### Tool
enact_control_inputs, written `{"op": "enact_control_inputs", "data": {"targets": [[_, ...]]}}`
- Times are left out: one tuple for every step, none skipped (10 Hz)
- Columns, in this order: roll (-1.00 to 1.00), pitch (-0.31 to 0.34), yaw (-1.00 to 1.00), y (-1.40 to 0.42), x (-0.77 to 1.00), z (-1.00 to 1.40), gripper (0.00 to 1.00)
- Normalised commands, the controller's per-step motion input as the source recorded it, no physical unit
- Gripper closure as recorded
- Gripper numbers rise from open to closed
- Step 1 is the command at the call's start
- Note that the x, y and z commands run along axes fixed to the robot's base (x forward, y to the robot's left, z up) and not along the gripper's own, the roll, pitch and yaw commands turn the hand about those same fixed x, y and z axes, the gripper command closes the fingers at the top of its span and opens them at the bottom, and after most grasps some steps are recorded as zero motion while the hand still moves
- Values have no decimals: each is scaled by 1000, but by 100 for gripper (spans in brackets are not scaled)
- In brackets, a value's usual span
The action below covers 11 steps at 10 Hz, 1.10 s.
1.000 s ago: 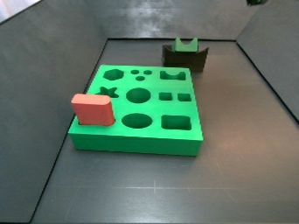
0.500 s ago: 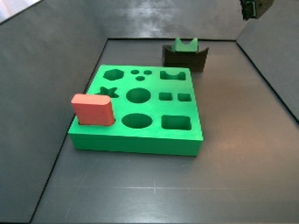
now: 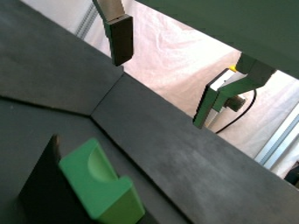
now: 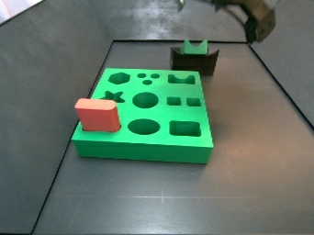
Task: Pick up the arch object. Move up. Place the arch object on the fixture. Regrasp the arch object. Move to above the board. Insert the arch object.
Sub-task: Regrasp the arch object.
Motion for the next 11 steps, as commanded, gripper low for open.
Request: {"op": "enact_control_inputs", "data": {"targets": [[57,-122,-42,60,52,-1000,0],[51,-108,-58,54,55,-1000,0],[51,-88,-66,52,55,-1000,0],[49,-77,-71,50,59,-1000,0],[43,-41,-67,43,69,-1000,0],[44,-23,-64,38,68,-931,0],[47,5,-50,22,69,-715,0],[49,21,-35,12,74,-557,0],[55,37,-9,7,75,-363,0],[60,38,0,5,72,-273,0],[0,0,0,0,0,0,100]]}}
